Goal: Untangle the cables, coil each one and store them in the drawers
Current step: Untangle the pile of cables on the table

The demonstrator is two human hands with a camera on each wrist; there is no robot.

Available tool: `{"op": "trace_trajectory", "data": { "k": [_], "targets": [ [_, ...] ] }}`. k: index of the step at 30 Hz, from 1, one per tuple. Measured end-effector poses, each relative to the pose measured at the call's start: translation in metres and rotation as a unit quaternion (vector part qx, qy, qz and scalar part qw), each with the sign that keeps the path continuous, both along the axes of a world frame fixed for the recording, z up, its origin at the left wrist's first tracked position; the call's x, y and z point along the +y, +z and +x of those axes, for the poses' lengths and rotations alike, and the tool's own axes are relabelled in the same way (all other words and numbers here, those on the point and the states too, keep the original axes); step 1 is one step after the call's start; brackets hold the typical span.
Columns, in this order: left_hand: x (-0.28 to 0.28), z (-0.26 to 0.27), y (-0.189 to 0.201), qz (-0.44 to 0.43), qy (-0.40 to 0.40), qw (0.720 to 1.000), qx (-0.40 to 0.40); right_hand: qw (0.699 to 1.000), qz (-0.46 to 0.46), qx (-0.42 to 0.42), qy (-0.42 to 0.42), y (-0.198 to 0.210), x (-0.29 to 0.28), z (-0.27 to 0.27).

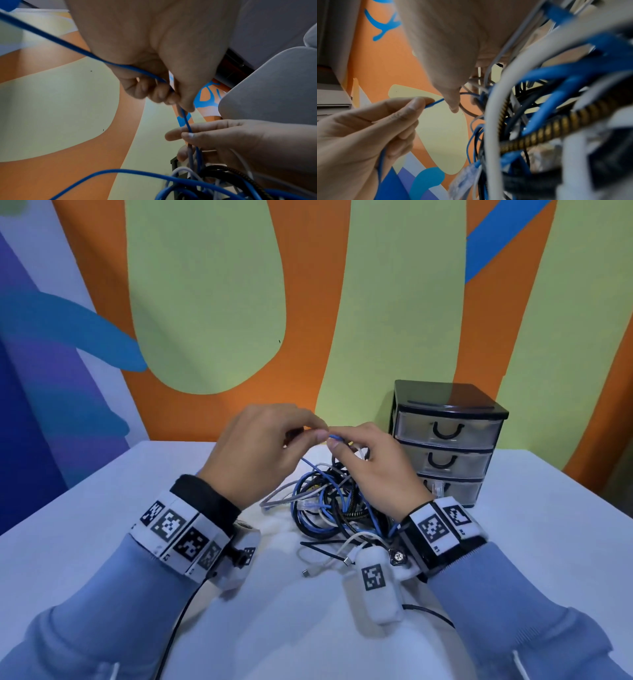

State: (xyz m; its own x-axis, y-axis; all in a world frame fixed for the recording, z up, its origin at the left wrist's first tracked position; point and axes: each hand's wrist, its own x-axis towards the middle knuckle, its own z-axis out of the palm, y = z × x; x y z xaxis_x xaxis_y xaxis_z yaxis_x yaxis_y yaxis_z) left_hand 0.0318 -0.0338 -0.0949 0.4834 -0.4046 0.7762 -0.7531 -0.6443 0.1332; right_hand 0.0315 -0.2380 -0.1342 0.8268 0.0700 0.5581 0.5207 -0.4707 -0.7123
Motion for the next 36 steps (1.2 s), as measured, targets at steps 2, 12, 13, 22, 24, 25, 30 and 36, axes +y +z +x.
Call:
{"op": "trace_trajectory", "data": {
  "k": [2,12,13,22,24,25,30,36],
  "targets": [
    [0.003,0.000,0.005,-0.062,0.013,0.997,-0.033,1.000,-0.004,0.010,-0.009,-0.002,-0.001,0.001],
    [0.066,0.007,0.031,-0.368,0.219,0.902,-0.058,0.996,0.019,0.000,-0.082,-0.002,-0.005,0.001],
    [0.070,0.010,0.030,-0.354,0.235,0.905,-0.035,0.995,0.026,-0.013,-0.097,-0.001,-0.006,0.000],
    [0.064,0.022,0.003,-0.007,0.366,0.924,0.111,0.997,0.016,0.045,-0.068,-0.002,-0.009,0.001],
    [0.063,0.021,-0.001,0.084,0.428,0.889,0.141,0.997,0.008,0.047,-0.056,-0.001,-0.008,0.001],
    [0.062,0.021,-0.002,0.117,0.446,0.872,0.163,0.997,0.010,0.050,-0.053,-0.001,-0.008,0.001],
    [0.057,0.021,-0.004,0.200,0.337,0.900,0.190,0.998,0.029,0.042,-0.042,-0.002,-0.005,0.003],
    [0.026,0.010,-0.001,0.133,0.106,0.958,0.230,0.997,0.076,0.019,-0.007,0.002,0.002,0.000]
  ]
}}
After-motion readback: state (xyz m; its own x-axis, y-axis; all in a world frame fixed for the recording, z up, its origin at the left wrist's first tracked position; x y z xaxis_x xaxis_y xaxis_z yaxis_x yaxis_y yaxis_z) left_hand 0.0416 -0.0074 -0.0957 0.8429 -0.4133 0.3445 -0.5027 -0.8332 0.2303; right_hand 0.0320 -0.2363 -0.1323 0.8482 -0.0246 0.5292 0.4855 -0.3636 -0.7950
